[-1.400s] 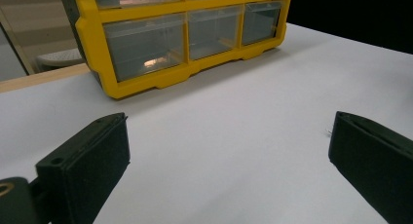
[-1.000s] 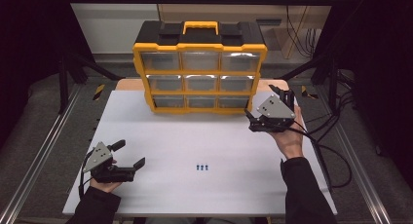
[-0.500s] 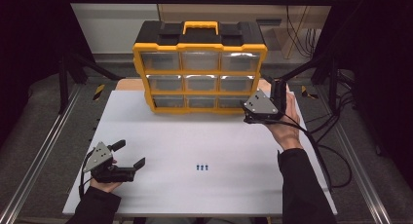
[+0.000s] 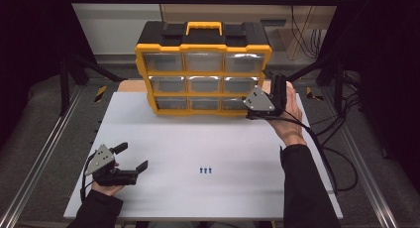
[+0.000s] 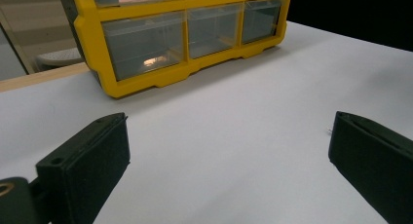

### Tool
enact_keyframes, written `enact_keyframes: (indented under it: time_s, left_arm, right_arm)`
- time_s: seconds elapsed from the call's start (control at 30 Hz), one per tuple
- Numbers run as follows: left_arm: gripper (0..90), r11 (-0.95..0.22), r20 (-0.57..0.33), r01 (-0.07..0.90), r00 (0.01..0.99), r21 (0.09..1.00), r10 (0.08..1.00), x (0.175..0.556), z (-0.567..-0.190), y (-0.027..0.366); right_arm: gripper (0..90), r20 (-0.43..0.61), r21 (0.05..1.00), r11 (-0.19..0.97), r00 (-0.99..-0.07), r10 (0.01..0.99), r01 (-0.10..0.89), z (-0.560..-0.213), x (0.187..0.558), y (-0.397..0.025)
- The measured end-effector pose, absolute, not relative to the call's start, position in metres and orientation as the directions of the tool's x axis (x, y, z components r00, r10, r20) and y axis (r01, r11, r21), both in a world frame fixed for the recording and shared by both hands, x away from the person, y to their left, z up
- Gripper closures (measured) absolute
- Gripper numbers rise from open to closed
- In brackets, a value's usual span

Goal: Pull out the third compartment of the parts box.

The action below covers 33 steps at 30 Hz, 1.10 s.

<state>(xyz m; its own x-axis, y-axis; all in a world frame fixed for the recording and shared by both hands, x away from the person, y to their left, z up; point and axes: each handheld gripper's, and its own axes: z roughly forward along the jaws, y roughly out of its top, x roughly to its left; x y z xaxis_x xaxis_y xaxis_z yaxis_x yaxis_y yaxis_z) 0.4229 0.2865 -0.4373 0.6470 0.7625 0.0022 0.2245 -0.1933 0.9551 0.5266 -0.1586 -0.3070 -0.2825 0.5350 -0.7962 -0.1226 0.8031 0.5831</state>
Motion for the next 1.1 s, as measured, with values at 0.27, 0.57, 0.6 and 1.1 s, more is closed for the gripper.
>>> enact_keyframes:
  time_s: [0.27, 0.57, 0.6, 1.1]
  left_arm:
    - [0.9, -0.195, 0.003, 0.225, 0.647, 0.955, 0.762, 0.423, -0.437, 0.286]
    - [0.9, -0.195, 0.003, 0.225, 0.649, 0.955, 0.761, 0.423, -0.437, 0.286]
    - [0.9, -0.195, 0.003, 0.224, 0.649, 0.955, 0.761, 0.423, -0.437, 0.286]
    - [1.0, -0.198, 0.004, 0.223, 0.654, 0.954, 0.757, 0.423, -0.438, 0.285]
  right_arm:
    - [6.3, -0.840, 0.524, 0.842, -0.241, 0.486, -0.127, -0.309, 0.536, -0.154]
    - [7.3, -0.881, 0.457, 0.878, -0.205, 0.426, -0.143, -0.310, 0.544, -0.150]
    - [7.4, -0.886, 0.450, 0.881, -0.201, 0.419, -0.146, -0.310, 0.545, -0.149]
    - [13.1, -0.944, 0.327, 0.927, -0.115, 0.311, -0.181, -0.306, 0.558, -0.137]
